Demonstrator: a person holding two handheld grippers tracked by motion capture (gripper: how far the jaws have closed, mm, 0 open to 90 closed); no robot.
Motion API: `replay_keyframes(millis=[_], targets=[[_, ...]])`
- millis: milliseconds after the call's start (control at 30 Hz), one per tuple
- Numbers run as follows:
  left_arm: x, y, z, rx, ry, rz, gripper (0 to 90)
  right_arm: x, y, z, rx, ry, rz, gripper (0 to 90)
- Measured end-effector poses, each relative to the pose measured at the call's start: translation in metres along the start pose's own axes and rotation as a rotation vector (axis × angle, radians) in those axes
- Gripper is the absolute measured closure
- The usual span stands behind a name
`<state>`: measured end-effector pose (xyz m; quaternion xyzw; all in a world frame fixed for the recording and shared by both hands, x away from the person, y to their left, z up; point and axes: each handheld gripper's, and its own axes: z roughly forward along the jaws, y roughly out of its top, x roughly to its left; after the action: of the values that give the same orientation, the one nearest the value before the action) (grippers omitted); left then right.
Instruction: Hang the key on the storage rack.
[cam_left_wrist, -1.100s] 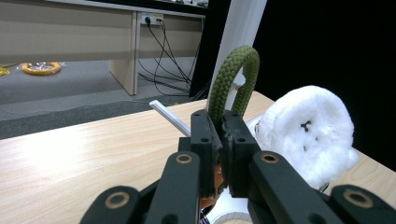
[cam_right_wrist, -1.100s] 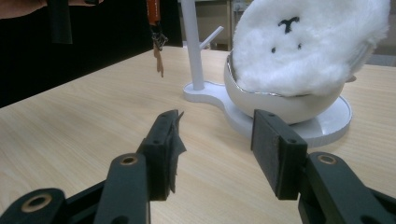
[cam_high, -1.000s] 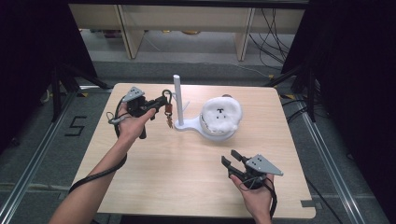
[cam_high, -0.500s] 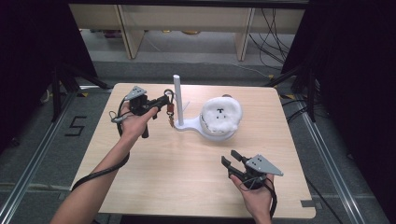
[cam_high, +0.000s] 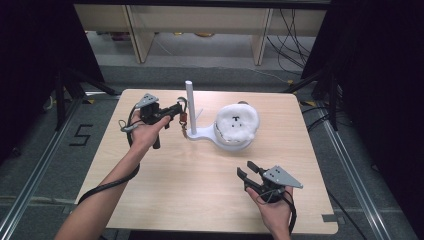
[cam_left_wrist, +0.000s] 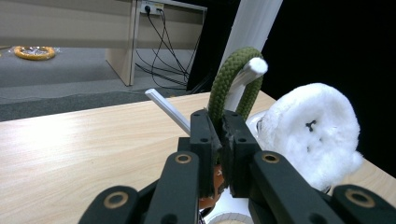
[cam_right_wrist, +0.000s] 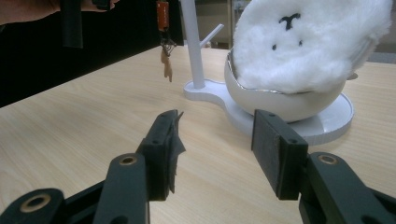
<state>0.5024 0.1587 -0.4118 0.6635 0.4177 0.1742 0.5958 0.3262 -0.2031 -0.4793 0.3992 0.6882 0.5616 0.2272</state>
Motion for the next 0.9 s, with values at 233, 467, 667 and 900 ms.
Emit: replay_keyframes(millis=[233,467,667,900], targets=[[0.002,-0.003,0.0,0.015,-0.001,0.018,79.2,0.001,0.0,-0.001,0.012,-0.008,0.003,52.1],[0.003,-0.006,-0.007,0.008,0.024,0.064,67.6,0.0,-0.001,0.0,0.007,0.006,0.001,52.1],[0.0,-0.01,-0.023,0.006,0.081,0.155,50.5,-0.002,-0.001,-0.001,-0.001,-0.011,-0.017,52.0],[-0.004,-0.015,-0.044,0.001,0.117,0.205,41.6,-0.004,-0.001,-0.003,0.019,-0.019,0.005,51.8]])
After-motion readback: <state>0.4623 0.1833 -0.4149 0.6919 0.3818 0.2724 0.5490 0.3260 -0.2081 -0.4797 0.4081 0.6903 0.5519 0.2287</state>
